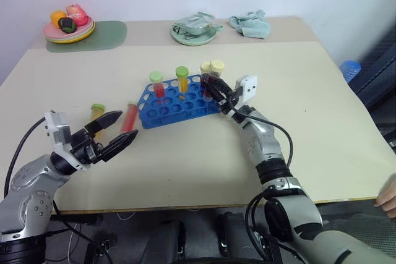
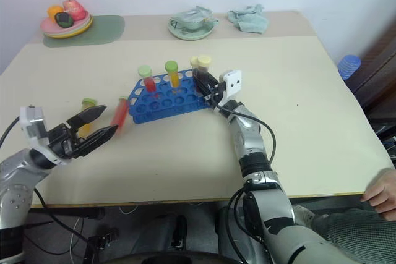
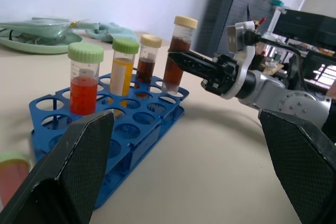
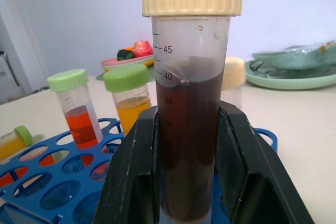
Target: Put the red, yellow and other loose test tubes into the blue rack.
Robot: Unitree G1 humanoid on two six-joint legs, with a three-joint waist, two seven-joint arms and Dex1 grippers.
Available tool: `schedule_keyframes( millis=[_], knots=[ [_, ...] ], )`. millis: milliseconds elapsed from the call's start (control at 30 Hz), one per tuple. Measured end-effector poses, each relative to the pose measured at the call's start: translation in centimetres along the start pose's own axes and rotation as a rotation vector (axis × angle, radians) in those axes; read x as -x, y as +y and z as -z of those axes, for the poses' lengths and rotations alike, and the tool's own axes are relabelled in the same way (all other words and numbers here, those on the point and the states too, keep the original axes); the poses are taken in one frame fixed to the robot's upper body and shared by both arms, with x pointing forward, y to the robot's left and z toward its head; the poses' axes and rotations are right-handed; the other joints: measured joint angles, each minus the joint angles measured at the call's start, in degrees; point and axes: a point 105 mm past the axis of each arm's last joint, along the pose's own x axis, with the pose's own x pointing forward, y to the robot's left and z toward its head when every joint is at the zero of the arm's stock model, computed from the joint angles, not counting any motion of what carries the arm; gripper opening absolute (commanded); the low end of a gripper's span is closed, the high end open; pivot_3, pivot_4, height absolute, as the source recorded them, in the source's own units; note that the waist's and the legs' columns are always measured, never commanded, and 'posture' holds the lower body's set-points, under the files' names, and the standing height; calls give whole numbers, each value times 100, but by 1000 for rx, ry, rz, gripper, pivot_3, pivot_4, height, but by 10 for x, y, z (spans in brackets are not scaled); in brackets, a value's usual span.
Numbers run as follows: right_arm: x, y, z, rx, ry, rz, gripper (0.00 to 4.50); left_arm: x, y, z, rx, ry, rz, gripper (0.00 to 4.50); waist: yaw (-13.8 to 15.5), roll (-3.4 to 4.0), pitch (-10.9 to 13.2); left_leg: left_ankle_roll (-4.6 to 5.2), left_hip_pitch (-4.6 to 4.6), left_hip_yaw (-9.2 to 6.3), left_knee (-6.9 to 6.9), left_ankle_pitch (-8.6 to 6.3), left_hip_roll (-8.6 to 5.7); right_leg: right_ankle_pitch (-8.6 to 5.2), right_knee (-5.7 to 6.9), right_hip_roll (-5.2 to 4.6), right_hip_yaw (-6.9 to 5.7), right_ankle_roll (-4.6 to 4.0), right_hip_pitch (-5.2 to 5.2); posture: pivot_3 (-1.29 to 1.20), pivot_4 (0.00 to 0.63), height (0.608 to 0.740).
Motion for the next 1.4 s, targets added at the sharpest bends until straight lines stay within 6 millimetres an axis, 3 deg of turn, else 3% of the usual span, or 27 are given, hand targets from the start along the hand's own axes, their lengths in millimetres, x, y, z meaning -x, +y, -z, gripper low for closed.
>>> schedule_keyframes(
  millis=[500,1400],
  knots=[
    [11,-13,-1,44,0,31,963,-2,1,-2,-5,-5,-6,4500,2,-5,-3,0,5,0,1,0,0,0,0,0,0,0,6,0,150,740],
    [11,4,8,48,3,14,963,-2,-2,-4,-42,43,72,4500,-31,-7,-6,-1,10,-1,0,1,0,-1,3,0,0,-2,8,0,150,740]
  ],
)
